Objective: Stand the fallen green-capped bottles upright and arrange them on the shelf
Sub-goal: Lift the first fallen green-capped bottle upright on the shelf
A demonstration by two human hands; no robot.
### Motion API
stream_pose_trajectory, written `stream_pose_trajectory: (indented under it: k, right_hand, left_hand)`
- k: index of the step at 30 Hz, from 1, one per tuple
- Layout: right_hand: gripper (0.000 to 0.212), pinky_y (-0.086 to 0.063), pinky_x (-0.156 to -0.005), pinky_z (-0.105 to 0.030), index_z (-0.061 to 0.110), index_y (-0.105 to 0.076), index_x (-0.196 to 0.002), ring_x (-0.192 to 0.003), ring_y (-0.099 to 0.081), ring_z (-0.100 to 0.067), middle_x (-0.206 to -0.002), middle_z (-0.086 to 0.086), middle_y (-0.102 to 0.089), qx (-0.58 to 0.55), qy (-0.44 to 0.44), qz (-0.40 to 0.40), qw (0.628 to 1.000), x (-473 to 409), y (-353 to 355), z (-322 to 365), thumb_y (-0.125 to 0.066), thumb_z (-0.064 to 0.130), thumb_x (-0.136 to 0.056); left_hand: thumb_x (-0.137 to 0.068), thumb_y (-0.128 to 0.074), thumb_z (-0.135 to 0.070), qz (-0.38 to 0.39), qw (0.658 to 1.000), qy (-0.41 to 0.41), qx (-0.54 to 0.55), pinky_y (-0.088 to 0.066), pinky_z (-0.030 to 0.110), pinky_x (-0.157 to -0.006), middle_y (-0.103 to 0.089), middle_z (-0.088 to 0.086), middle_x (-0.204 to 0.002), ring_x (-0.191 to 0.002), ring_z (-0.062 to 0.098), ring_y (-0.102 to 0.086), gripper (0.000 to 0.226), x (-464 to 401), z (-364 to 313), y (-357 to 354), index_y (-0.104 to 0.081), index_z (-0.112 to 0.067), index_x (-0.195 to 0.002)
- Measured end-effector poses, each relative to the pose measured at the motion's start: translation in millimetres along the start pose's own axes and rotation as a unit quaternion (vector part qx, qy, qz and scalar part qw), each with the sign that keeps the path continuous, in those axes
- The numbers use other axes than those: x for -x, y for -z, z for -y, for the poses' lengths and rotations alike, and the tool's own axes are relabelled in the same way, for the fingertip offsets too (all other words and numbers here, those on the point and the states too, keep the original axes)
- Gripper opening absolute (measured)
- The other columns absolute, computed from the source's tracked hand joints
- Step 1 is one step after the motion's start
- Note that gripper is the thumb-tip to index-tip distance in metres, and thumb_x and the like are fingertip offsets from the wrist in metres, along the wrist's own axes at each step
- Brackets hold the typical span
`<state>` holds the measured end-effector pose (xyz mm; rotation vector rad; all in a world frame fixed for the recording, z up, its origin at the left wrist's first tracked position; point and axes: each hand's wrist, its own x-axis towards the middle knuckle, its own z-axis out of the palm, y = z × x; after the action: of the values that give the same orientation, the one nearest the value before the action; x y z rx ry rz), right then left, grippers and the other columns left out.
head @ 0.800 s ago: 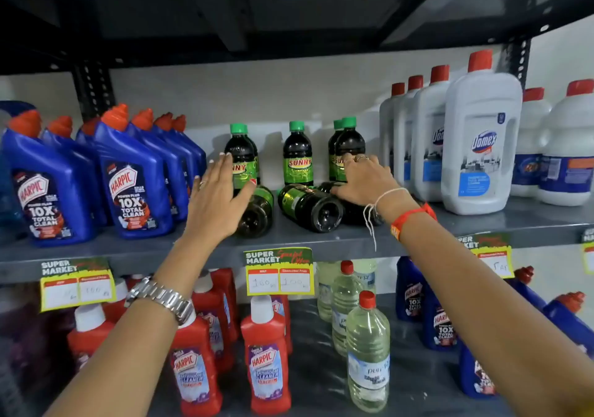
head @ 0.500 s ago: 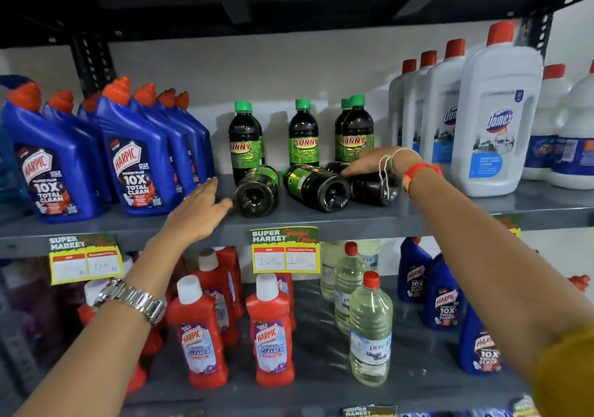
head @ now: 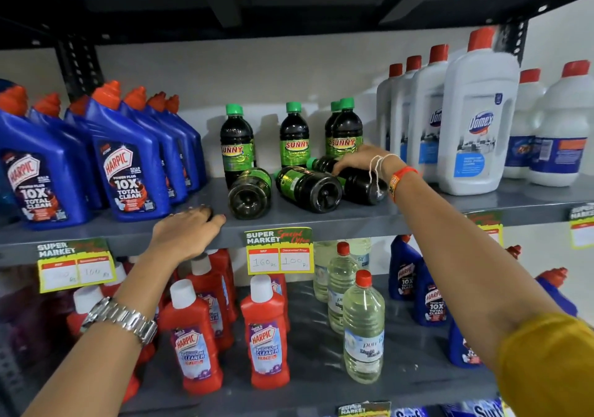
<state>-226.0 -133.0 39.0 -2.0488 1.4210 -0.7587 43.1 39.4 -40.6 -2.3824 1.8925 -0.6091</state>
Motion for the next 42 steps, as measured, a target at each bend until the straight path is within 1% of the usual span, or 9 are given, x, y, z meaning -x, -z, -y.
stream_pose_trajectory:
  k: [3,7,13,22,26,30,35,38,42]
  right_hand:
    - [0.075,-0.05,-0.093,-0.041,0.008,-0.056,-0.114,-0.102,-0.062,-0.032,-0.111,-0.012,-0.066,-0.06,-0.001,-0.109,0.992,-1,1,-4,-0.078,0.043,-0.051]
    - [0.071,-0.047,-0.082,-0.031,0.01,-0.056,-0.11,-0.098,-0.063,-0.029,-0.095,-0.006,-0.064,-0.134,0.022,-0.259,0.956,0,4,-10,-0.081,0.043,-0.052]
    - [0.08,-0.033,-0.087,-0.024,0.014,-0.046,-0.128,-0.111,-0.051,-0.02,-0.123,-0.004,-0.057,-0.215,0.067,-0.324,0.919,13,-7,-26,-0.082,0.032,-0.059]
    - [0.079,-0.043,-0.095,-0.031,0.016,-0.036,-0.127,-0.108,-0.055,-0.021,-0.11,-0.002,-0.058,-0.246,0.117,-0.253,0.928,23,-18,-40,-0.081,0.027,-0.063]
    - [0.099,-0.035,-0.101,-0.035,0.006,-0.033,-0.129,-0.12,-0.041,-0.03,-0.128,-0.016,-0.041,-0.125,0.097,-0.326,0.932,22,-26,-36,-0.084,0.045,-0.052]
    - [0.103,-0.04,-0.098,-0.037,0.001,-0.034,-0.125,-0.121,-0.044,-0.032,-0.126,-0.017,-0.046,-0.059,0.096,-0.362,0.925,21,-27,-35,-0.086,0.044,-0.047]
    - [0.072,-0.046,-0.081,-0.026,0.012,-0.034,-0.113,-0.105,-0.056,-0.024,-0.102,-0.001,-0.054,-0.239,0.07,-0.189,0.95,16,-4,-42,-0.083,0.02,-0.06]
    - [0.066,-0.051,-0.088,-0.034,0.008,-0.034,-0.118,-0.107,-0.059,-0.027,-0.116,-0.015,-0.059,-0.322,0.071,-0.111,0.938,16,1,-47,-0.075,0.007,-0.067]
    - [0.084,-0.041,-0.104,-0.039,0.01,-0.032,-0.122,-0.118,-0.05,-0.027,-0.127,-0.014,-0.05,-0.204,0.071,-0.17,0.961,16,-13,-41,-0.083,0.035,-0.059]
  left_hand:
    - [-0.091,-0.022,-0.02,0.0,1.0,0.013,-0.018,-0.046,0.04,-0.09,-0.043,0.012,-0.14,-0.121,0.03,-0.048,0.047,3,-1,2,-0.035,-0.018,-0.136]
    - [-0.093,-0.029,-0.017,-0.01,0.999,0.021,-0.032,-0.048,0.039,-0.089,-0.042,0.01,-0.142,-0.122,0.028,-0.049,0.045,3,-4,-2,-0.034,-0.019,-0.137]
    - [-0.092,-0.032,-0.017,-0.025,0.998,0.037,-0.04,-0.047,0.036,-0.092,-0.042,0.006,-0.143,-0.123,0.024,-0.049,0.045,3,-8,-3,-0.035,-0.021,-0.137]
    - [-0.093,-0.029,-0.016,-0.034,0.998,0.047,-0.028,-0.045,0.034,-0.094,-0.041,0.005,-0.145,-0.125,0.023,-0.048,0.044,4,-10,-1,-0.037,-0.02,-0.136]
    - [-0.093,-0.03,-0.018,-0.039,0.998,0.047,-0.031,-0.046,0.035,-0.093,-0.043,0.005,-0.143,-0.124,0.023,-0.048,0.043,6,-13,1,-0.037,-0.02,-0.136]
    - [-0.094,-0.028,-0.02,-0.031,0.998,0.054,-0.013,-0.044,0.035,-0.095,-0.041,0.005,-0.145,-0.127,0.024,-0.046,0.044,5,-11,-1,-0.036,-0.019,-0.137]
    - [-0.095,-0.022,-0.039,-0.078,0.986,0.1,0.111,-0.044,0.037,-0.088,-0.053,0.008,-0.136,-0.118,0.025,-0.053,0.048,2,-12,-2,-0.048,-0.016,-0.128]
    - [-0.095,-0.022,-0.039,-0.083,0.988,0.087,0.101,-0.046,0.036,-0.087,-0.055,0.008,-0.133,-0.116,0.024,-0.055,0.048,2,-11,-5,-0.048,-0.015,-0.127]
    - [-0.094,-0.023,-0.038,-0.092,0.985,0.093,0.113,-0.047,0.036,-0.084,-0.057,0.009,-0.129,-0.112,0.025,-0.057,0.047,1,-11,-6,-0.05,-0.015,-0.124]
